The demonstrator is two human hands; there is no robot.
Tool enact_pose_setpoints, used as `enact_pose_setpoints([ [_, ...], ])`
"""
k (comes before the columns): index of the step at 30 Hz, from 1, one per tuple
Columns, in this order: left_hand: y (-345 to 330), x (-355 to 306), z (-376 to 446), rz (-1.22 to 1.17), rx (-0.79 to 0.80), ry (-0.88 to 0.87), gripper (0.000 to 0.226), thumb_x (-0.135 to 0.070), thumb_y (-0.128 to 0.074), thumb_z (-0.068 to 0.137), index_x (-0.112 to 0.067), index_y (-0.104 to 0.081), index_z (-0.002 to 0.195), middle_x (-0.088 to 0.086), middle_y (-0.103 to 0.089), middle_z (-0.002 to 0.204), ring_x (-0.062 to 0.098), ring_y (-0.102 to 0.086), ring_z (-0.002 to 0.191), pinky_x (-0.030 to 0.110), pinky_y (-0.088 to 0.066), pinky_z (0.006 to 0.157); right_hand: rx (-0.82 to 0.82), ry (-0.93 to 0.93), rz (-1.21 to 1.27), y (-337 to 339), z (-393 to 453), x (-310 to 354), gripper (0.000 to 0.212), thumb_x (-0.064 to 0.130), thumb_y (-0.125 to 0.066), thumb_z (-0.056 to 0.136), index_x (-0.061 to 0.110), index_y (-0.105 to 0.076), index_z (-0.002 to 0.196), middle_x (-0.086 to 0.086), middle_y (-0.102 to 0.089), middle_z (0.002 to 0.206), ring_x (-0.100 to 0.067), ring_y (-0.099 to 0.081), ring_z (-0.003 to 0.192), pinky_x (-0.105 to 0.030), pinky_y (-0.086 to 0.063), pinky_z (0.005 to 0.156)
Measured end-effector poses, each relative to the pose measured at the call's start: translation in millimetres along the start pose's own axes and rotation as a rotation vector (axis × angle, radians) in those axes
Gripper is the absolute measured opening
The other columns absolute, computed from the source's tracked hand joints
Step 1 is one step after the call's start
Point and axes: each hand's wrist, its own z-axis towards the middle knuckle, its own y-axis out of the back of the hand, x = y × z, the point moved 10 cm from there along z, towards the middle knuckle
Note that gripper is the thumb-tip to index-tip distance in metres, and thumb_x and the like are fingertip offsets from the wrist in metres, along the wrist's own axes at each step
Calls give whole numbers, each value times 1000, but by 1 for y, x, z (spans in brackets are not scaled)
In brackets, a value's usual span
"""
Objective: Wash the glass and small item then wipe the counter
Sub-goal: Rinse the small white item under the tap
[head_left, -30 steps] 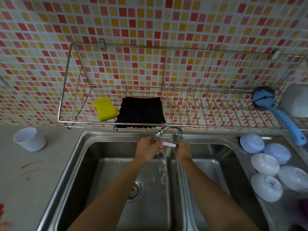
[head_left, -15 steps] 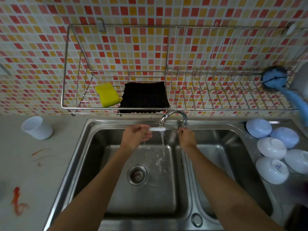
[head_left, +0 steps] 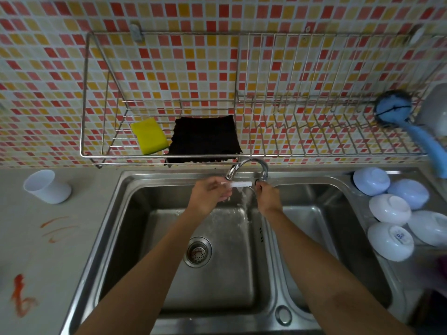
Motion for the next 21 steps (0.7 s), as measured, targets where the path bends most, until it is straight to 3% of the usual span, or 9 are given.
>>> enact_pose_setpoints([
  [4,18,2,-4,48,-19,-46,20,-4,-71,83,-11,-73,101,19,-71,91,28,-63,79,43,-51,79,-34,18,29,3,-2,2,22,11,-43,101,9,-64,105,-16,-66,99,-26,-60,82,-29,-47,74],
  [9,21,5,-6,-36,-23,-15,23,-2,-70,83,-2,-69,107,15,-73,98,24,-70,89,32,-57,83,-47,-4,92,6,-1,-2,27,14,-41,102,8,-64,115,-21,-65,103,-32,-62,87,-29,-47,78],
  [14,32,10,-5,-59,-98,34,24,-20,-63,91,-1,-67,105,14,-73,88,24,-73,77,28,-60,70,-63,-67,137,14,-2,-13,29,17,-41,102,9,-61,122,-21,-66,108,-34,-64,95,-35,-50,85],
  [18,37,14,-4,-8,-142,60,24,-27,-60,93,-4,-68,99,10,-70,81,19,-69,72,27,-57,68,-68,-84,198,20,-3,-13,29,19,-42,103,6,-63,119,-20,-67,107,-29,-63,92,-27,-44,79],
  [21,38,14,-1,67,-156,18,17,-22,-63,92,-7,-69,98,8,-70,83,22,-68,80,29,-57,76,-103,-51,201,25,-11,-9,30,20,-41,103,7,-60,122,-19,-68,104,-30,-63,92,-25,-41,74],
])
